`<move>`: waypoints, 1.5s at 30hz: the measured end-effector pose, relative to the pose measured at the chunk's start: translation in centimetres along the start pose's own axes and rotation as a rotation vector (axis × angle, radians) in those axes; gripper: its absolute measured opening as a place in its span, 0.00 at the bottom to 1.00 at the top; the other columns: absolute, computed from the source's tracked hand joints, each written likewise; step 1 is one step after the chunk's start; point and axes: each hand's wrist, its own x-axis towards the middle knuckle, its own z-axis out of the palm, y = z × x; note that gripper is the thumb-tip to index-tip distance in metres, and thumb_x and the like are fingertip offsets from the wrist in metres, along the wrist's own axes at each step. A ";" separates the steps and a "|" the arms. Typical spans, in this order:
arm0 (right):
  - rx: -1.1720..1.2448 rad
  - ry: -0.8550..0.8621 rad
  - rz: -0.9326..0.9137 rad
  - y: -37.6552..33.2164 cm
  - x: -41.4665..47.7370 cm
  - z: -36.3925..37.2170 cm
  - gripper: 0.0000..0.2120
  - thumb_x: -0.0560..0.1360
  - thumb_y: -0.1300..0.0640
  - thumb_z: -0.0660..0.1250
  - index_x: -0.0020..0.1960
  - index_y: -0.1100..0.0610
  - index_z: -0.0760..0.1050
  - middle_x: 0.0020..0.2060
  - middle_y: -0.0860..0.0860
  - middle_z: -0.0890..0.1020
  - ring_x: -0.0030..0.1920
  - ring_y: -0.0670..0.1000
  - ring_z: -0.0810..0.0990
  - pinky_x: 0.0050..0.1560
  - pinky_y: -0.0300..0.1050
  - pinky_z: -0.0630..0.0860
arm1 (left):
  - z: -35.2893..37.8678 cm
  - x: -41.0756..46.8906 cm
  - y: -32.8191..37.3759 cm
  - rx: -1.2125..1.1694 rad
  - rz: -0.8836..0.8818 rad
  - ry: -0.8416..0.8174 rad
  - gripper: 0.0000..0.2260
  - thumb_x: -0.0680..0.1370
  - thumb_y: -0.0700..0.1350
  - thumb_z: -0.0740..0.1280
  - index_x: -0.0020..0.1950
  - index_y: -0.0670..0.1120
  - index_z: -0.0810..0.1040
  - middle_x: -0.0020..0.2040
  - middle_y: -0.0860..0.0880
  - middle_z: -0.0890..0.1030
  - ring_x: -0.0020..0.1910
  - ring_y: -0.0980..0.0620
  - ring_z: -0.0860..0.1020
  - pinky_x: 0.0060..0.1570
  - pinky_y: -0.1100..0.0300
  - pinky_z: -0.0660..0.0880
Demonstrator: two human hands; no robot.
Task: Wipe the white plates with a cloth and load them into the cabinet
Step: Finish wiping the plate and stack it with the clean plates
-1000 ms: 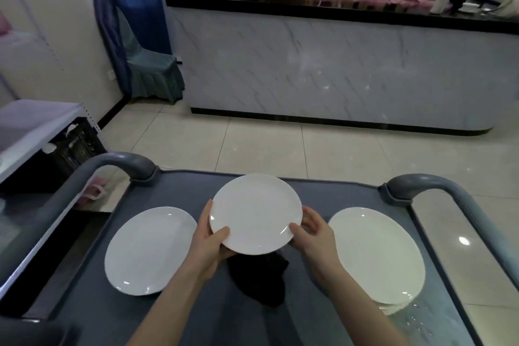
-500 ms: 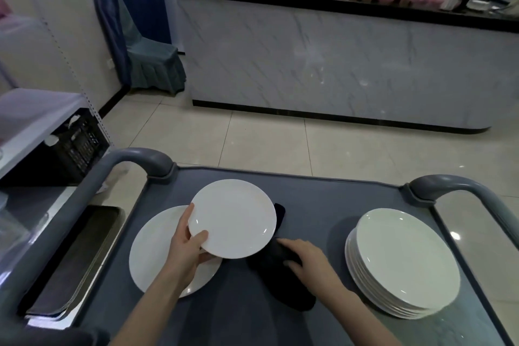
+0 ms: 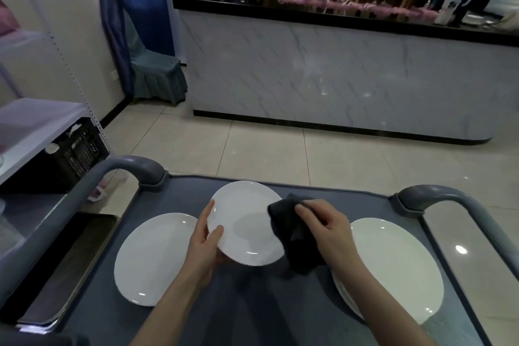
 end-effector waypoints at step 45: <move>-0.546 -0.519 -0.507 2.5 0.5 4.2 0.26 0.81 0.57 0.60 0.78 0.52 0.60 0.78 0.45 0.57 0.79 0.50 0.50 0.78 0.44 0.48 | 5.2 -3.8 1.4 0.215 0.161 -0.086 0.20 0.84 0.46 0.58 0.70 0.69 0.67 0.67 0.63 0.75 0.67 0.57 0.74 0.58 0.42 0.77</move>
